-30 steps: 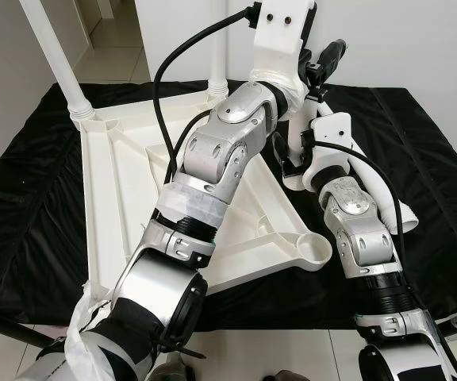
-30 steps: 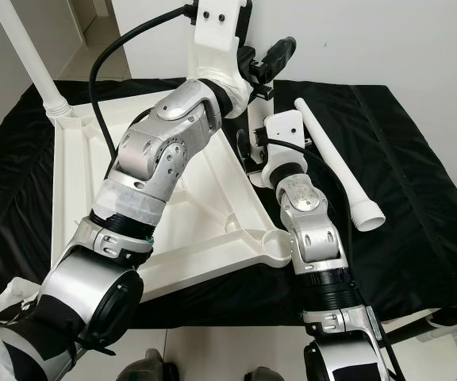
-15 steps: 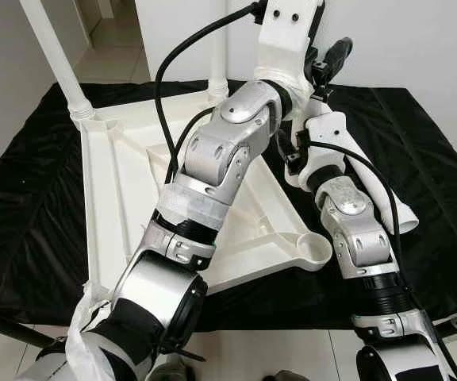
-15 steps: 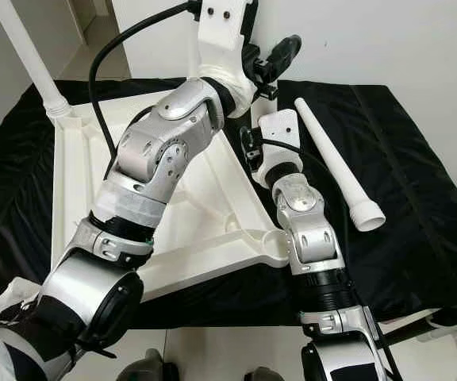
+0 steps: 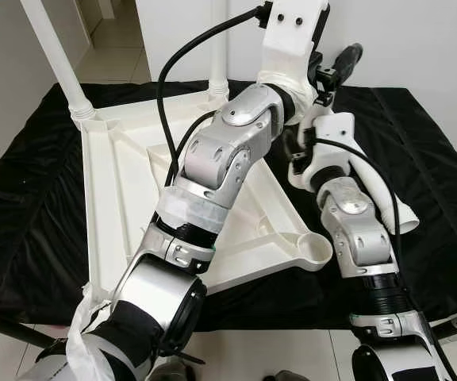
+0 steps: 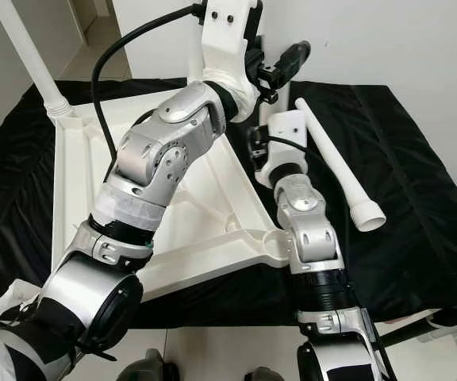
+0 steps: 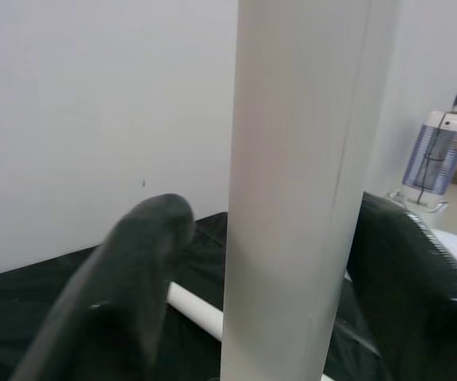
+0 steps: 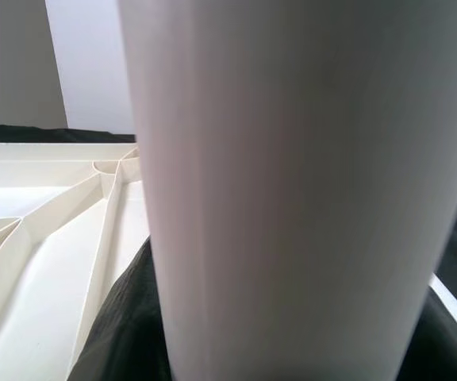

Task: Building children table

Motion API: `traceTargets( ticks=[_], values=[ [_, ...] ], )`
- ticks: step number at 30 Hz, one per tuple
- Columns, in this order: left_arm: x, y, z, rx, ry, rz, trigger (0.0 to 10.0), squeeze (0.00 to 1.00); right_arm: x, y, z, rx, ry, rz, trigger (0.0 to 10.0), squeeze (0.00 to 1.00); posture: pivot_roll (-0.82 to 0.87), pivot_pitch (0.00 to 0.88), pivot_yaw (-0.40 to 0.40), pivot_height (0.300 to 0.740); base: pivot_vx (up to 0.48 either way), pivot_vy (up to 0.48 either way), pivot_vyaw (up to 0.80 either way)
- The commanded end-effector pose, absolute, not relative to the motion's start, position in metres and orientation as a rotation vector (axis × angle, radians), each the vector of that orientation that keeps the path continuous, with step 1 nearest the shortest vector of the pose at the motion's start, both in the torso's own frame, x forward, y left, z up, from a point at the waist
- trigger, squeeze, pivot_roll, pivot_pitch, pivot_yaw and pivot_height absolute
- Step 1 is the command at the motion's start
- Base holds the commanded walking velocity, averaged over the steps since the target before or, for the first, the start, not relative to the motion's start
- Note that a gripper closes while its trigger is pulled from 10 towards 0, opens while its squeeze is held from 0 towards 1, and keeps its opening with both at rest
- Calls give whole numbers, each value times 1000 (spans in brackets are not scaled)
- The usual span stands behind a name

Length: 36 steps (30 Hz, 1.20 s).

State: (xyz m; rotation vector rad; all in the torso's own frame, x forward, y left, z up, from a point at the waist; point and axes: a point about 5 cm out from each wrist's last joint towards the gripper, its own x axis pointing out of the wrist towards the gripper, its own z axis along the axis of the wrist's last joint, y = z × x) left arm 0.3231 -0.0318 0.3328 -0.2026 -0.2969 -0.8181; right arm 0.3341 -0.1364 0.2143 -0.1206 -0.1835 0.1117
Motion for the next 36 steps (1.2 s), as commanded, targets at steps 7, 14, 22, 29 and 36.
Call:
traceTargets(
  ticks=[7,14,22,29,36],
  values=[
    [311,-42,327,-252,-288,-944,10000,1000,333,-139,214,-53,-174,77,10000,0,-26,0,33,740,0,0,0],
    [309,-38,330,-280,-300,-963,10000,0,332,-155,212,8,-164,-21,10000,0,-23,2,42,740,0,0,0],
    [307,-30,328,-281,-319,-982,10000,0,328,-179,209,90,-187,-177,10000,0,-12,2,50,740,0,0,0],
    [313,-11,297,-176,-353,-914,10000,0,314,-193,201,131,-190,-242,10000,0,-21,1,54,740,0,0,0],
    [309,-9,268,-96,-320,-953,10000,0,310,-196,202,133,-207,-250,10000,0,-23,1,49,740,0,0,0]
  ],
)
